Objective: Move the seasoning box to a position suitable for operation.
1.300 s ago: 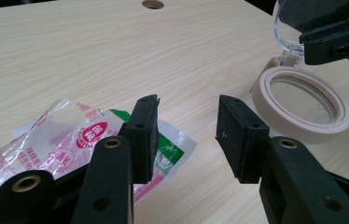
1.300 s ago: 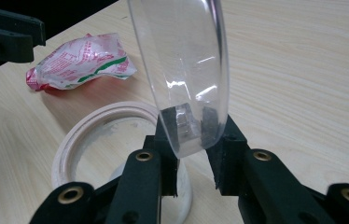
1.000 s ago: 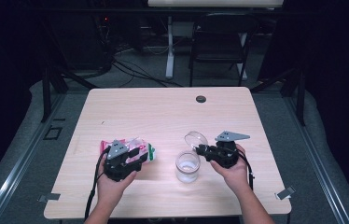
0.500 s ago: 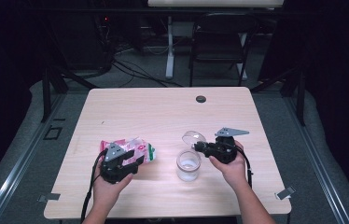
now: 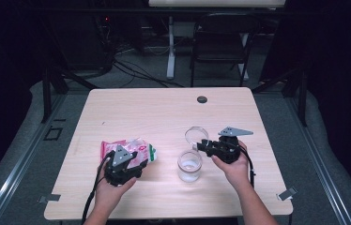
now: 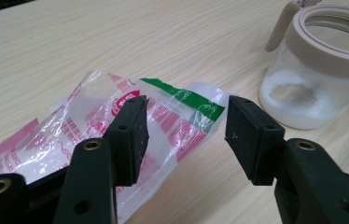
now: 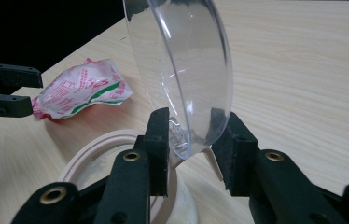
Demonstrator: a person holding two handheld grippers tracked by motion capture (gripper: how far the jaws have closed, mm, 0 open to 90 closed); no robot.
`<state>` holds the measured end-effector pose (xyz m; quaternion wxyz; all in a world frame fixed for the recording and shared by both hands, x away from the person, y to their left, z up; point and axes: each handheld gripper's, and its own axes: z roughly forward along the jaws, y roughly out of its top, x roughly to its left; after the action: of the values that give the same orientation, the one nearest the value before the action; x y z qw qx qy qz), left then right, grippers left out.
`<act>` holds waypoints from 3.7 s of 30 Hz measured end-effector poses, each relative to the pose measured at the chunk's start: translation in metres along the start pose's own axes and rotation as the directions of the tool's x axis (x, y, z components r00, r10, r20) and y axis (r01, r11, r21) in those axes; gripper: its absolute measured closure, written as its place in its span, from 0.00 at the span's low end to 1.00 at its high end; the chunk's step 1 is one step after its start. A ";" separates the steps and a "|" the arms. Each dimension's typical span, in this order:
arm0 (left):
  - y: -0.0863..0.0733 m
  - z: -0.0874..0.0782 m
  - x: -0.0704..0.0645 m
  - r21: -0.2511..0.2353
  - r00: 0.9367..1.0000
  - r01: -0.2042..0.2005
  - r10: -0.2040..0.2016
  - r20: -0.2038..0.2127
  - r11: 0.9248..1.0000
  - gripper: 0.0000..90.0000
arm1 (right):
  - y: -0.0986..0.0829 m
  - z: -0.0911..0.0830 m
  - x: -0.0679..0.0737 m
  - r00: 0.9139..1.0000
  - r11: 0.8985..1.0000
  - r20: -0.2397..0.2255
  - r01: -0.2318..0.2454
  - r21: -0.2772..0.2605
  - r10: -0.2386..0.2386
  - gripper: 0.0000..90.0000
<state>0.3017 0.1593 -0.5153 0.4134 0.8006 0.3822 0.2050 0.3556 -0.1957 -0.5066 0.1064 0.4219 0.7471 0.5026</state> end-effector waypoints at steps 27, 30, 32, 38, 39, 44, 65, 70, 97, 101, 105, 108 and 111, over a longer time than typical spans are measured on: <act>-0.012 0.027 -0.007 0.077 0.997 -0.067 0.069 -0.025 0.995 0.47 | 0.003 -0.016 0.006 0.998 1.000 0.066 0.000 -0.026 0.002 0.84; -0.014 0.029 -0.006 0.078 0.997 -0.067 0.069 -0.034 0.995 0.47 | 0.003 -0.015 0.006 0.998 1.000 0.068 -0.005 -0.027 0.007 0.85; -0.015 0.029 -0.004 0.078 0.997 -0.062 0.065 -0.040 0.995 0.47 | 0.003 -0.014 0.006 0.998 0.999 0.065 -0.007 -0.032 0.009 0.85; -0.016 0.030 -0.002 0.079 0.998 -0.042 0.045 -0.047 0.996 0.46 | 0.003 -0.013 0.006 0.998 1.000 0.070 0.001 -0.030 0.001 0.84; -0.017 0.031 -0.002 0.078 0.998 -0.039 0.043 -0.046 0.996 0.46 | 0.003 -0.014 0.006 0.998 0.999 0.067 0.002 -0.033 0.000 0.83; -0.017 0.033 -0.003 0.084 0.996 -0.058 0.063 -0.059 0.995 0.46 | 0.002 -0.014 0.004 0.999 0.999 0.046 -0.018 -0.036 0.019 0.74; -0.011 0.064 -0.004 0.140 0.971 -0.107 0.134 -0.199 0.984 0.50 | -0.010 -0.037 0.006 0.996 0.999 0.088 -0.012 -0.049 0.016 0.67; -0.010 0.069 -0.004 0.164 0.966 -0.102 0.137 -0.220 0.981 0.60 | -0.012 -0.042 0.006 0.995 0.998 0.101 -0.010 -0.054 0.016 0.67; -0.005 0.062 0.027 0.149 0.970 0.101 -0.064 -0.236 0.984 0.99 | -0.017 -0.048 0.005 0.992 0.998 0.127 -0.009 -0.055 0.016 0.67; -0.005 0.060 0.032 0.131 0.970 0.130 -0.099 -0.223 0.983 1.00 | -0.018 -0.048 0.005 0.992 0.998 0.125 -0.009 -0.055 0.015 0.67; -0.005 0.057 0.035 0.114 0.968 0.162 -0.135 -0.212 0.980 1.00 | -0.018 -0.048 0.004 0.992 0.999 0.128 -0.010 -0.053 0.017 0.67; -0.005 0.054 0.038 0.100 0.964 0.188 -0.164 -0.207 0.977 1.00 | -0.018 -0.048 0.004 0.992 0.999 0.126 -0.007 -0.048 0.013 0.67; -0.004 0.051 0.041 0.085 0.963 0.202 -0.183 -0.196 0.976 1.00 | -0.018 -0.048 0.005 0.992 0.999 0.125 -0.007 -0.050 0.013 0.67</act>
<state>0.3581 0.1674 -0.5477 0.3516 0.7572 0.5055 0.2177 0.3158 -0.2262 -0.4976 0.1611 0.4536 0.7240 0.4941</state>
